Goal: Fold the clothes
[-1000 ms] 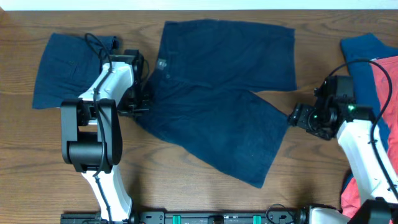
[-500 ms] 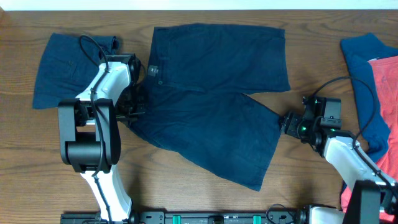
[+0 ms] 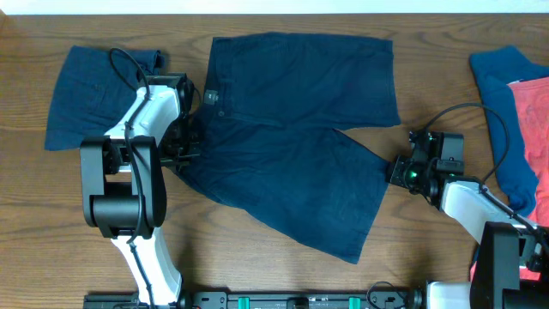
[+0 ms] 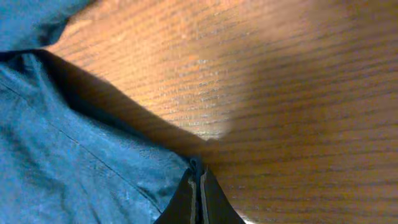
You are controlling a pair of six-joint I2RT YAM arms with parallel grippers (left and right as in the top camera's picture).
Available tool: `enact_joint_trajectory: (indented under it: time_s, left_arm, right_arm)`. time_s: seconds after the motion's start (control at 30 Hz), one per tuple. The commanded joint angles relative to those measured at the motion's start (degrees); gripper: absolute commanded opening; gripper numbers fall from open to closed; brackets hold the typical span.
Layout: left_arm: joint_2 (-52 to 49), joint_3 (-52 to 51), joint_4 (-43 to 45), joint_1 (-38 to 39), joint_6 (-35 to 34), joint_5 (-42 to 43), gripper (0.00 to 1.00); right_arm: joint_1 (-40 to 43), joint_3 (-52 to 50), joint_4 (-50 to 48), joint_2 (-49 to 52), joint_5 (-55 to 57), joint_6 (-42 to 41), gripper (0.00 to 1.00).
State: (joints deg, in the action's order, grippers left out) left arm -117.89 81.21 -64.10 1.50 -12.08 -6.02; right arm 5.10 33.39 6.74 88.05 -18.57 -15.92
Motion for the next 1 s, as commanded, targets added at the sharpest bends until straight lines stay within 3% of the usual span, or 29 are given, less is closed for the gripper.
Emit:
enact_joint_trajectory:
  time_s: [0.0, 0.3, 0.33, 0.37, 0.4, 0.43, 0.6, 0.7, 0.8, 0.97]
  left_arm:
    - [-0.42, 0.07, -0.15, -0.20, -0.70, -0.90, 0.06]
    - [-0.42, 0.09, 0.26, -0.20, -0.70, -0.66, 0.06]
    - [-0.39, 0.09, 0.26, -0.20, -0.70, 0.07, 0.07]
    - [-0.31, 0.09, 0.31, -0.20, -0.70, 1.18, 0.07]
    - [-0.28, 0.11, 0.31, -0.20, -0.70, 2.21, 0.08]
    - [-0.09, 0.20, 0.31, -0.20, -0.68, 3.41, 0.09]
    - [2.25, 0.46, 0.13, -0.20, -0.48, 7.34, 0.15]
    - [5.11, 0.46, -0.37, -0.20, -0.48, 7.34, 0.17]
    - [8.48, 0.46, -1.18, -0.20, -0.48, 7.34, 0.26]
    - [14.97, 0.46, -2.14, -0.20, -0.50, 7.37, 0.35]
  right_arm:
    - [2.03, 4.00, -1.03, -3.34, -0.09, 0.33, 0.01]
    - [3.13, 6.40, -8.17, -3.67, 8.90, -0.59, 0.03]
    - [3.15, 6.40, -7.80, -3.67, 10.25, -0.59, 0.21]
    - [3.23, 6.40, -7.45, -3.67, 11.06, -0.59, 0.58]
    - [3.45, 6.40, -7.15, -3.76, 11.06, -0.61, 0.67]
    - [3.72, 6.43, -6.84, -3.89, 10.93, -1.03, 0.70]
    - [4.74, 6.43, -1.14, -7.15, 4.00, -1.40, 0.74]
    - [4.61, 6.43, 6.67, -9.97, -2.82, -1.36, 0.71]
    - [4.22, 6.40, 16.46, -11.47, -8.11, -1.36, 0.65]
    - [-0.24, 4.96, 28.76, -11.13, -7.41, 0.79, 0.60]
